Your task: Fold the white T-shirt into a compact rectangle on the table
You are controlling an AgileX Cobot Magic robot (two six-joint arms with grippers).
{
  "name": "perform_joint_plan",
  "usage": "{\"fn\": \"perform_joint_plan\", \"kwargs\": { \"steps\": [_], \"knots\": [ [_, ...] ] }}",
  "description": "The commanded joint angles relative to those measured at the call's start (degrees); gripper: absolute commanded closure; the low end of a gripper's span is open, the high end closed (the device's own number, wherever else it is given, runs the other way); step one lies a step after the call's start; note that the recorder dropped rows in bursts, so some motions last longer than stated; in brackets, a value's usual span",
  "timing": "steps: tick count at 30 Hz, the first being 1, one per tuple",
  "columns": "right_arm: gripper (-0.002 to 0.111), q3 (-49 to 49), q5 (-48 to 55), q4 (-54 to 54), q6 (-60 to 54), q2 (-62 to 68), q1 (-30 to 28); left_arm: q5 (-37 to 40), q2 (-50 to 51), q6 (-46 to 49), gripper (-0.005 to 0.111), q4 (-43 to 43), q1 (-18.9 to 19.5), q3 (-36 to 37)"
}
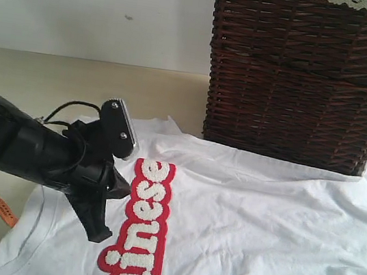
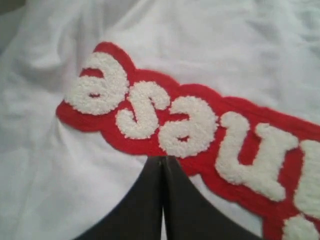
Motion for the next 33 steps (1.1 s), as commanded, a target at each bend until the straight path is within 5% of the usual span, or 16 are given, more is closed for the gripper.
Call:
{"fn": "perform_joint_plan", "kwargs": {
  "steps": [1, 9, 33],
  "knots": [
    [0.108, 0.3, -0.2, 0.1, -0.3, -0.4, -0.3, -2.1, 4.2, -0.1, 0.107, 0.4, 0.3, -0.8],
    [0.108, 0.3, -0.2, 0.1, -0.3, -0.4, -0.3, 4.6, 4.6, 0.1, 0.107, 2.9, 0.3, 3.3],
    [0.108, 0.3, -0.2, 0.1, -0.3, -0.4, -0.3, 6.1, -4.4, -0.1, 0.107, 3.3, 0.3, 8.3]
  ]
}}
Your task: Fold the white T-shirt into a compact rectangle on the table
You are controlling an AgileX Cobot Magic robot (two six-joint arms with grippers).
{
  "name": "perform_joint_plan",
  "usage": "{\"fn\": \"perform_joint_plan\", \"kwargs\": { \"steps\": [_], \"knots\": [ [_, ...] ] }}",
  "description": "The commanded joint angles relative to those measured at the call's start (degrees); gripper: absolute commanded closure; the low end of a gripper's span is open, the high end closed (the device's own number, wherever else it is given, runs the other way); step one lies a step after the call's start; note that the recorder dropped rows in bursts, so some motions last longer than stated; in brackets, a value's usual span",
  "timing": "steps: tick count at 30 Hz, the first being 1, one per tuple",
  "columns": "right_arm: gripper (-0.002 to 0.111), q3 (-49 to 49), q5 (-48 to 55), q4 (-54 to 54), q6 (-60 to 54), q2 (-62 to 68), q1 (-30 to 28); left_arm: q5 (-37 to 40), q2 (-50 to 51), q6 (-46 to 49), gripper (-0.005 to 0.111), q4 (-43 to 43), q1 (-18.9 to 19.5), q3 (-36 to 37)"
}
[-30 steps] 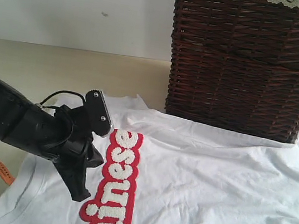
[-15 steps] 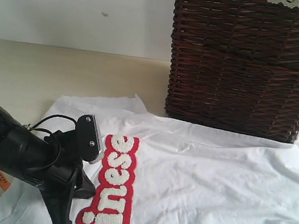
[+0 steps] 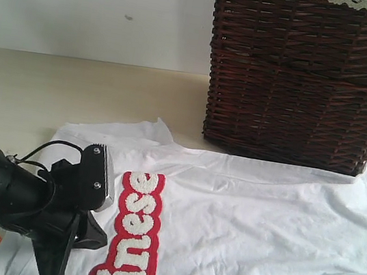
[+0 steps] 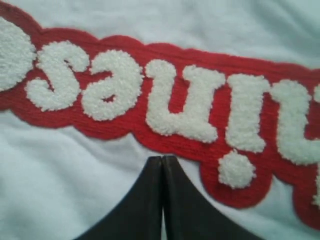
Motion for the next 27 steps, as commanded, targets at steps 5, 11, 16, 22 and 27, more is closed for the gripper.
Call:
{"fn": "perform_joint_plan", "kwargs": {
  "steps": [5, 11, 16, 22, 27],
  "knots": [
    [0.108, 0.3, -0.2, 0.1, -0.3, -0.4, -0.3, 0.3, 3.2, -0.1, 0.107, -4.5, 0.1, -5.2],
    [0.108, 0.3, -0.2, 0.1, -0.3, -0.4, -0.3, -0.7, 7.8, -0.1, 0.107, -2.0, 0.1, -7.2],
    [0.108, 0.3, -0.2, 0.1, -0.3, -0.4, -0.3, -0.7, 7.5, -0.5, 0.107, 0.6, 0.1, -4.2],
    [0.108, 0.3, -0.2, 0.1, -0.3, -0.4, -0.3, 0.8, 6.9, -0.4, 0.107, 1.0, 0.1, -0.9],
    [0.108, 0.3, -0.2, 0.1, -0.3, -0.4, -0.3, -0.7, 3.6, -0.4, 0.107, 0.6, 0.1, -3.5]
  ]
}}
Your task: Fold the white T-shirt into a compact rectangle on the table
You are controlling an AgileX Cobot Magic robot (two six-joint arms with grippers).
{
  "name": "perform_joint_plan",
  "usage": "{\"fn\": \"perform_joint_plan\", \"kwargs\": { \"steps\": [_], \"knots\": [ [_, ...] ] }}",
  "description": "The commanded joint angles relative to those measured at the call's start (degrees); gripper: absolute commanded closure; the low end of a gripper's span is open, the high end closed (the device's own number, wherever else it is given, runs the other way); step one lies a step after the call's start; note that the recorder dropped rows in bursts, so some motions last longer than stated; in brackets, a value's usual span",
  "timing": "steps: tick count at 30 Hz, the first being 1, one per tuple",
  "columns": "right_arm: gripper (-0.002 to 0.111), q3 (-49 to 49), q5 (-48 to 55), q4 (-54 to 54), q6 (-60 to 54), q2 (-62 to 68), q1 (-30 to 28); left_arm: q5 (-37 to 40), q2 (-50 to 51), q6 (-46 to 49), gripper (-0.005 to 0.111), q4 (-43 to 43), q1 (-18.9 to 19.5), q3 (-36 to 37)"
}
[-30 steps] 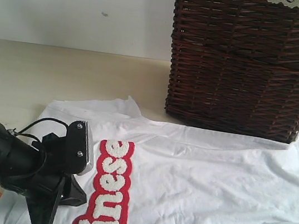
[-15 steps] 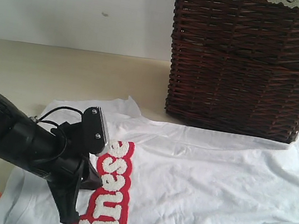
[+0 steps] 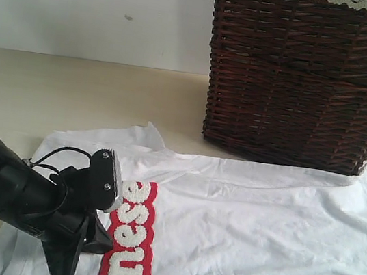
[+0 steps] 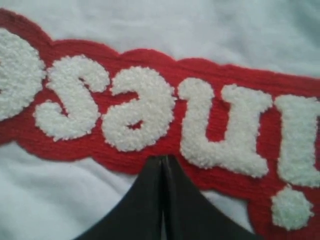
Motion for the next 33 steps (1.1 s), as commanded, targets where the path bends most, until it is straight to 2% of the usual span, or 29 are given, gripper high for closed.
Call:
{"fn": "perform_joint_plan", "kwargs": {
  "steps": [1, 5, 8, 10, 13, 17, 24, 33],
  "knots": [
    [0.108, 0.3, -0.2, 0.1, -0.3, -0.4, -0.3, -3.0, -2.8, -0.2, 0.107, 1.7, 0.1, -2.0],
    [0.108, 0.3, -0.2, 0.1, -0.3, -0.4, -0.3, -8.1, -7.5, -0.3, 0.107, -1.4, 0.5, -7.5],
    [0.108, 0.3, -0.2, 0.1, -0.3, -0.4, -0.3, -7.3, -8.2, -0.1, 0.107, -7.5, 3.7, -11.6],
    [0.108, 0.3, -0.2, 0.1, -0.3, -0.4, -0.3, -5.2, -4.8, 0.1, 0.107, -9.5, 7.0, -15.2],
    [0.108, 0.3, -0.2, 0.1, -0.3, -0.4, -0.3, -7.0, 2.6, -0.5, 0.107, -12.8, 11.1, -21.7],
    [0.108, 0.3, -0.2, 0.1, -0.3, -0.4, -0.3, -6.6, 7.9, -0.5, 0.107, -12.5, 14.5, -25.9],
    [0.108, 0.3, -0.2, 0.1, -0.3, -0.4, -0.3, 1.0, 13.8, -0.1, 0.107, -10.3, 15.5, -26.9],
    [0.108, 0.3, -0.2, 0.1, -0.3, -0.4, -0.3, 0.5, 19.6, 0.2, 0.107, -10.2, 15.5, -30.3]
  ]
}}
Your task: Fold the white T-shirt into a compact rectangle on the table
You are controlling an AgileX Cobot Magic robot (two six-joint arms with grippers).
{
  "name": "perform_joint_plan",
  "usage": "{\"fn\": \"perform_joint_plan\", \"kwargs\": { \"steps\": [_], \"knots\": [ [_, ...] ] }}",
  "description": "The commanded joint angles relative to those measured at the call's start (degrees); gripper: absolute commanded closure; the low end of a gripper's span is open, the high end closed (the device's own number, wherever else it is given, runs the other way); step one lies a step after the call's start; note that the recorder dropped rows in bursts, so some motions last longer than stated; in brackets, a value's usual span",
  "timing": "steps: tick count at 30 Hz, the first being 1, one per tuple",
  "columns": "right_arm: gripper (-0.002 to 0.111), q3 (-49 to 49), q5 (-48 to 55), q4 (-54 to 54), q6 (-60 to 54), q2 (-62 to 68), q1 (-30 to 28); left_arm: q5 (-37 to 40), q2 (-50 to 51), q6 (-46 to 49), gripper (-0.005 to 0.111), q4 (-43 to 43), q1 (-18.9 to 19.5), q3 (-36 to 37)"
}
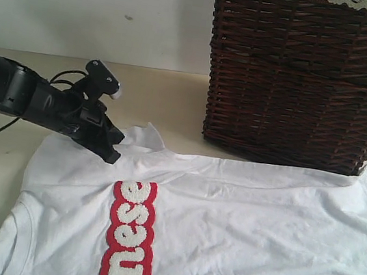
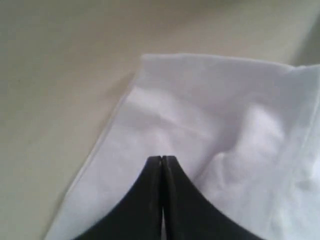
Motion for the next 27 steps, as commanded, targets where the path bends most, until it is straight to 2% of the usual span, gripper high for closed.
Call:
{"fn": "perform_joint_plan", "kwargs": {
  "steps": [1, 6, 11, 18, 23, 27],
  "knots": [
    [0.108, 0.3, -0.2, 0.1, -0.3, -0.4, -0.3, 0.1, 2.1, 0.2, 0.107, 0.0, 0.0, -2.5],
    [0.108, 0.3, -0.2, 0.1, -0.3, -0.4, -0.3, -1.4, 3.0, 0.2, 0.107, -0.3, 0.0, -4.2],
    [0.108, 0.3, -0.2, 0.1, -0.3, -0.4, -0.3, -8.2, 5.3, -0.2, 0.107, -5.7, 0.0, -7.9],
    [0.108, 0.3, -0.2, 0.1, -0.3, -0.4, -0.3, -7.3, 5.6, -0.8, 0.107, -5.4, 0.0, -8.4],
    [0.108, 0.3, -0.2, 0.1, -0.3, -0.4, -0.3, 0.5, 2.8, -8.6, 0.107, -4.1, 0.6, -8.4],
    [0.108, 0.3, -0.2, 0.1, -0.3, -0.4, -0.3, 11.7, 2.6, -17.0, 0.107, 6.0, 1.2, -8.4]
  ]
}}
